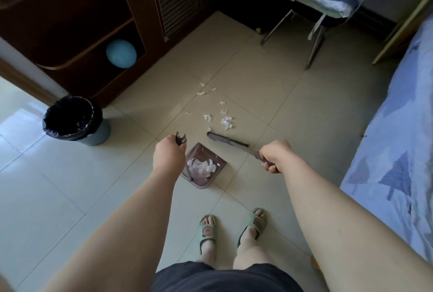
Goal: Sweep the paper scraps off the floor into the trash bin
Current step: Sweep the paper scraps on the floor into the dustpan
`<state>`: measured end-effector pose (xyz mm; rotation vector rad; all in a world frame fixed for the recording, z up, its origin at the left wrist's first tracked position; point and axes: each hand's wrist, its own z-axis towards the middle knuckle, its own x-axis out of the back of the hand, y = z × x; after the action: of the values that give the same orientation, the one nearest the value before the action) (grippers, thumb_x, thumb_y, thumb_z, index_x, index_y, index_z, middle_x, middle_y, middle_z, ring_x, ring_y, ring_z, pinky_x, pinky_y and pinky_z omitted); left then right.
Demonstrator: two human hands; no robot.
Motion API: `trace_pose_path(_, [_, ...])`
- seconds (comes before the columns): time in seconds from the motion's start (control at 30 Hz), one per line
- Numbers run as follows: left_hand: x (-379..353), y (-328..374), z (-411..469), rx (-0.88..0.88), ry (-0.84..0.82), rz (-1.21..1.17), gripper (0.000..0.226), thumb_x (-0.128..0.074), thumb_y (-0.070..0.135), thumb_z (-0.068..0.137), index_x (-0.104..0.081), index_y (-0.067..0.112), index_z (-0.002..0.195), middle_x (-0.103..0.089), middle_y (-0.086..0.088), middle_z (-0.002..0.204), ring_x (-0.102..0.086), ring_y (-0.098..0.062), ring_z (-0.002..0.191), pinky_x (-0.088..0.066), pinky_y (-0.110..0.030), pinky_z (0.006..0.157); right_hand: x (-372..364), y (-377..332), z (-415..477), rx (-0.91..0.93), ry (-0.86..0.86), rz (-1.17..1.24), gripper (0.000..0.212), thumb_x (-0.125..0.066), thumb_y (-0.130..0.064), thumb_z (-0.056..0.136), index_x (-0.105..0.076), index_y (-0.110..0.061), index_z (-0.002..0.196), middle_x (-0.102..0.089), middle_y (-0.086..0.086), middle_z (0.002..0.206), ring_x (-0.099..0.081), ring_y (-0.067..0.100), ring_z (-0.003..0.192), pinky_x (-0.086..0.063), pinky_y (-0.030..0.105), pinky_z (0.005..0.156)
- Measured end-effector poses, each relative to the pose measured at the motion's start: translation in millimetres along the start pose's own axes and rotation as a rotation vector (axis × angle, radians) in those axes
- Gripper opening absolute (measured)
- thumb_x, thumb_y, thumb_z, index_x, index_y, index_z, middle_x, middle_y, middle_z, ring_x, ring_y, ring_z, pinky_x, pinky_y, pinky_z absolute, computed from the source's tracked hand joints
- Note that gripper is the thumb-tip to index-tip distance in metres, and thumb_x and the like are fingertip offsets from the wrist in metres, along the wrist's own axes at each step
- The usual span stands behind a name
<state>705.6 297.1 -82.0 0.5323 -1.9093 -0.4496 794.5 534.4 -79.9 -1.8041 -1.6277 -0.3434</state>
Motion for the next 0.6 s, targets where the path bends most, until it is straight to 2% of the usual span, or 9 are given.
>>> trace_pose_path(0.13, [2.0,1.7,5.1,-0.001,-0.018,0.007,0.014,-0.056,0.018,0.092,-0.059,0.005,0.097,-0.055,-0.01,0.081,-0.05,-0.028,0.073,-0.037,-0.03,0.063,9.8,3.0,-11.5,-0.041,-0.127,-0.061,0.012,-0.042,0.005,0.078,-0.048,-0.005,0.08,-0.049,0.015,0.062,-0.037,0.012,0.026,-0.024,0.01,0.036])
trace_pose_path(0.23, [1.3,2.9,4.6,-0.007,-0.034,0.004,0.014,-0.056,0.017,0.091,-0.059,0.003,0.094,-0.056,-0.011,0.08,-0.05,-0.028,0.072,-0.037,-0.03,0.061,32.1,-1.2,-22.5,-0.021,-0.155,-0.16,0.007,-0.042,0.0,0.083,-0.047,-0.004,0.083,-0.052,0.016,0.062,-0.037,0.012,0.022,-0.023,0.008,0.032])
trace_pose_path(0.4, [0.7,-0.2,-1.0,-0.03,-0.029,0.015,0.015,-0.055,0.015,0.091,-0.061,0.001,0.093,-0.055,-0.011,0.076,-0.05,-0.029,0.071,-0.037,-0.03,0.063,57.7,-13.4,-38.2,0.087,-0.129,-0.302,0.008,-0.045,0.001,0.082,-0.045,-0.006,0.079,-0.054,0.017,0.061,-0.038,0.013,0.024,-0.022,0.009,0.035])
trace_pose_path(0.6, [1.2,-7.4,-11.9,-0.026,-0.044,0.015,0.01,-0.056,0.015,0.091,-0.056,0.005,0.09,-0.054,-0.009,0.076,-0.049,-0.027,0.07,-0.036,-0.03,0.06,52.7,-1.1,-54.9,0.181,-0.039,-0.439,0.004,-0.054,-0.006,0.08,-0.052,-0.007,0.077,-0.057,0.011,0.06,-0.044,0.018,0.041,-0.03,0.017,0.039])
